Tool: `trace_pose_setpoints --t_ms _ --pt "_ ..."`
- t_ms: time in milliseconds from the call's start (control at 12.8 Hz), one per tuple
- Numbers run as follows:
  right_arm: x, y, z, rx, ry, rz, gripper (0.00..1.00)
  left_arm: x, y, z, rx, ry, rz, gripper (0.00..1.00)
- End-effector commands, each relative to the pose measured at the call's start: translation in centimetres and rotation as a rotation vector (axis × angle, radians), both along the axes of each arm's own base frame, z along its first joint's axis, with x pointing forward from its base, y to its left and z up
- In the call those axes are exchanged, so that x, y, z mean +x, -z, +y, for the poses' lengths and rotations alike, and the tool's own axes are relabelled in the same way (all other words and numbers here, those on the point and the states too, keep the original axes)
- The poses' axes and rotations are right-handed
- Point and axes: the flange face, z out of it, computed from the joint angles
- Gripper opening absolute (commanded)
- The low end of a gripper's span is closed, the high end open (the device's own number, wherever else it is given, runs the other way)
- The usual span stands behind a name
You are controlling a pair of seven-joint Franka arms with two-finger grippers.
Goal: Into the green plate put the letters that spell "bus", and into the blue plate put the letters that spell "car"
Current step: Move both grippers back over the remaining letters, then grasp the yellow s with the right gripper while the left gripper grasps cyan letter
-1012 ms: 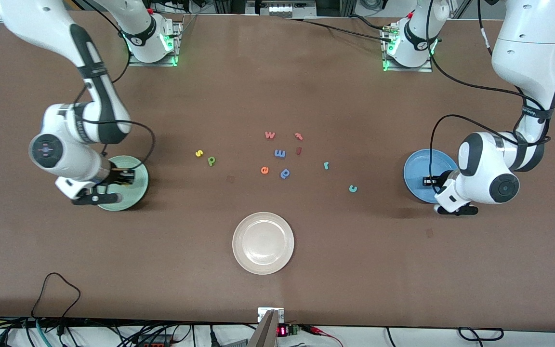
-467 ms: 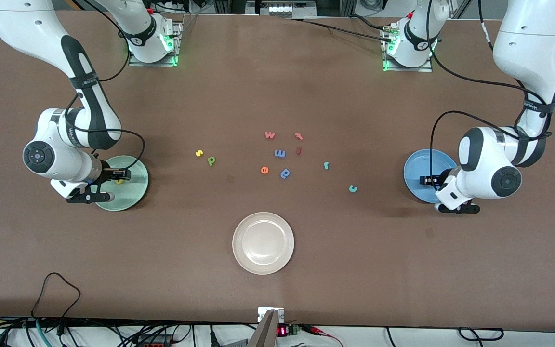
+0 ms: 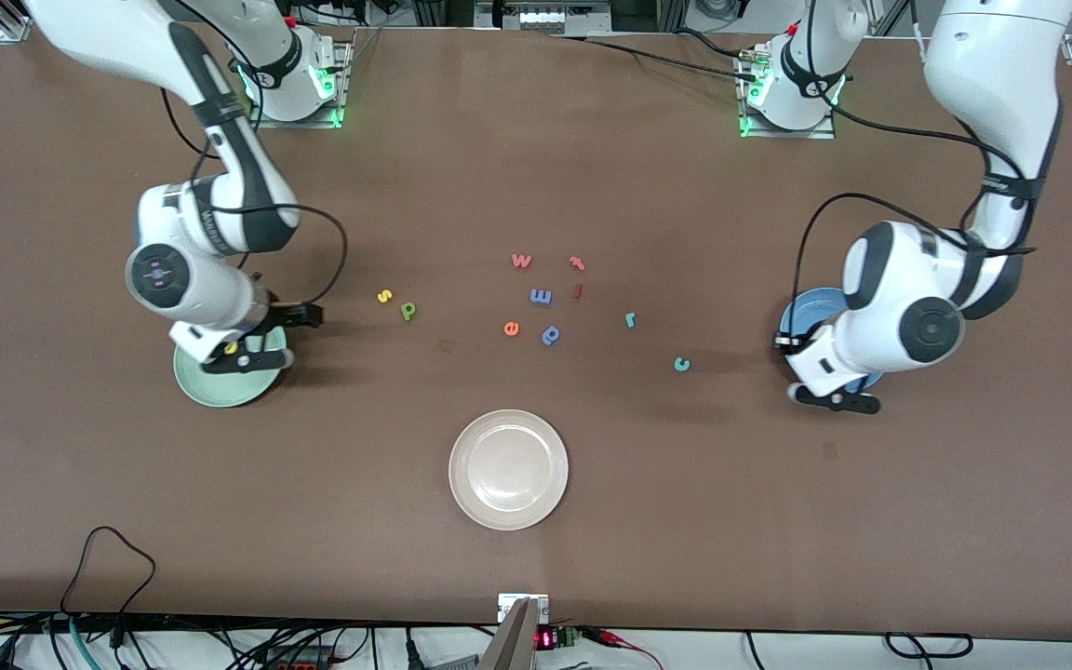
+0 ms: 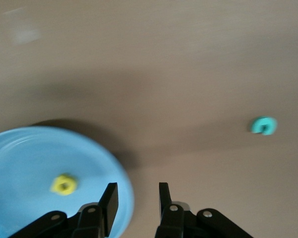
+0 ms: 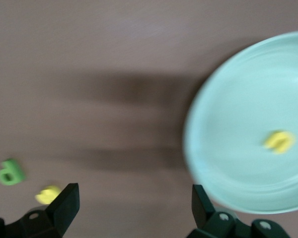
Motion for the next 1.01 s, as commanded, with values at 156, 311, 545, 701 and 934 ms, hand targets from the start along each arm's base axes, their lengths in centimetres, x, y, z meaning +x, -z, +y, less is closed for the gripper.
trace_pose_setpoints --t_ms 156,311,545,701,934 --pt "-4.9 2.6 6.7 -0.002 -0.025 -0.006 0.95 0.8 3.6 -11.9 -0.014 -0.066 0.023 0.44" --pt "-6.3 3.4 8.5 -0.003 -0.069 -0.008 0.82 0.5 4.9 -14.1 -0.022 -0.04 -0.007 0.45" --pt "-7.9 5.0 8.4 0.016 -0.139 -0.035 0.74 0.6 5.5 -13.7 0.008 -0.008 -0.023 0.46" --pt "-8.8 5.9 8.9 0.026 -0.184 -0.039 0.74 0.5 5.8 -13.6 0.049 0.032 -0.035 0.46" --pt "-9.0 6.3 9.1 0.028 -0.224 -0.034 0.71 0.3 6.1 -13.7 0.045 0.03 -0.035 0.46"
